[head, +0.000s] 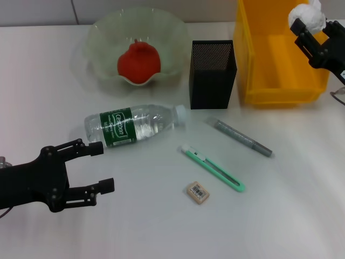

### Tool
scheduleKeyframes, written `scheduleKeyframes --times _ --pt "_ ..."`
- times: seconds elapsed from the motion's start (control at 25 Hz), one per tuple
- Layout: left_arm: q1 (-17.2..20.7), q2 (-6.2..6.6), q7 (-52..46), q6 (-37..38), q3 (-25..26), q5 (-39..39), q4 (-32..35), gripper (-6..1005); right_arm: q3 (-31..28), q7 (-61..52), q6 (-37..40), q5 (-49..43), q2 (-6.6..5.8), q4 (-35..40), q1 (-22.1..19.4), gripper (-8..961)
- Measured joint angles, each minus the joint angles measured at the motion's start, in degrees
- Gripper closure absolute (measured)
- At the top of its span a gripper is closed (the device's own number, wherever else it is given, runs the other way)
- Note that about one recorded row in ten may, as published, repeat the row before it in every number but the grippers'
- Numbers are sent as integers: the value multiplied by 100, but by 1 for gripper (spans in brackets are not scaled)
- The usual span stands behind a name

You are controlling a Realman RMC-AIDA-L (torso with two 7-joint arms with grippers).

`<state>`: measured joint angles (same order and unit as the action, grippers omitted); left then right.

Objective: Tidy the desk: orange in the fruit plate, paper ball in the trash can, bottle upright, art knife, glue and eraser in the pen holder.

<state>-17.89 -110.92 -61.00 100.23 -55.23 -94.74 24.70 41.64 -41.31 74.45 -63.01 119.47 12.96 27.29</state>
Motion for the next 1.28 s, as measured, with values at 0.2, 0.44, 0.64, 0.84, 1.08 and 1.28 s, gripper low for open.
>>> scheduleKeyframes --times 0.2,0.44,0.64,0.84,1.08,1.28 --pt "5 0 0 0 17 0 1 142 0 6 -43 33 -3 13 6 378" --pt "-9 0 0 0 82 -12 3 143 26 191 -57 38 -3 32 53 373" --pt "-6 5 0 0 84 -9 1 143 30 273 -117 41 0 15 124 369" --pt "6 9 0 6 131 -12 0 142 7 296 -153 44 3 8 139 153" --pt "5 9 0 14 144 -18 0 142 2 299 -159 44 6 22 142 135" --pt "5 8 0 14 144 -18 0 142 1 299 -160 44 6 23 145 129"
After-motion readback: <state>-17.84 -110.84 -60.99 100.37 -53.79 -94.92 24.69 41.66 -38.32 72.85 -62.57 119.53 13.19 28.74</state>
